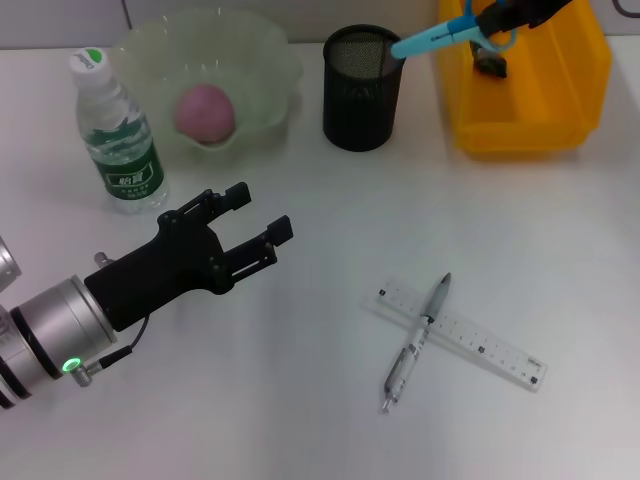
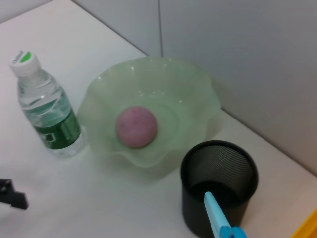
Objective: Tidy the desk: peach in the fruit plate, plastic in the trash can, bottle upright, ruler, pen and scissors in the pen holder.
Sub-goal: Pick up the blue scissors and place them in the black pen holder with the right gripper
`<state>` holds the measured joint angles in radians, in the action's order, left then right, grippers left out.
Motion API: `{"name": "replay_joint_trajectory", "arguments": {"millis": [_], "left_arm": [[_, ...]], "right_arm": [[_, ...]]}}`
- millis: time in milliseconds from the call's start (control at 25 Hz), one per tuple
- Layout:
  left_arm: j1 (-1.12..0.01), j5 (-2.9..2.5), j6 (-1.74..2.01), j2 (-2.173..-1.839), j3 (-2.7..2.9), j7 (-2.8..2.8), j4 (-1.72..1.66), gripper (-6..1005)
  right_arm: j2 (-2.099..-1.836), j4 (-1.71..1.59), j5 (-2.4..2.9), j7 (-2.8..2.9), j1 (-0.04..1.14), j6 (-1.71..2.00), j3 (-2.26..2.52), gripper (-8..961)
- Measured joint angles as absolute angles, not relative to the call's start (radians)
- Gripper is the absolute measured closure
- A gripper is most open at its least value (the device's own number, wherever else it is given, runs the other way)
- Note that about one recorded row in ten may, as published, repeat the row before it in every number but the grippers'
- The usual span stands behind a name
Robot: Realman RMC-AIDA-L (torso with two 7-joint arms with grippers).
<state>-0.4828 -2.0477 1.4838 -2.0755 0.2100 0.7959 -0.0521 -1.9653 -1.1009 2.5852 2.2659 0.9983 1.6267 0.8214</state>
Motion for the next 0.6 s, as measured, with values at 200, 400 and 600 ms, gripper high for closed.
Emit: {"name": "replay_joint_trajectory", "arguments": {"millis": [200, 400, 600], "left_arm": [[-0.484, -2.047, 1.483, -2.075, 0.210, 0.796, -0.052, 220], [-0.485, -2.046, 1.482, -2.075, 0.209, 0.797, -0.051, 220], [-0.485, -2.046, 1.479, -2.077, 0.208, 0.797, -0.050, 220]], "right_arm": [[-1.968, -1.029, 2.599, 2.267, 1.005, 1.518, 0.852, 790], [-1.974, -0.947, 2.600, 2.267, 1.025, 1.411, 0.900, 785], [-1.984, -0.873, 2.600, 2.264, 1.049, 1.308, 0.946, 781]]}}
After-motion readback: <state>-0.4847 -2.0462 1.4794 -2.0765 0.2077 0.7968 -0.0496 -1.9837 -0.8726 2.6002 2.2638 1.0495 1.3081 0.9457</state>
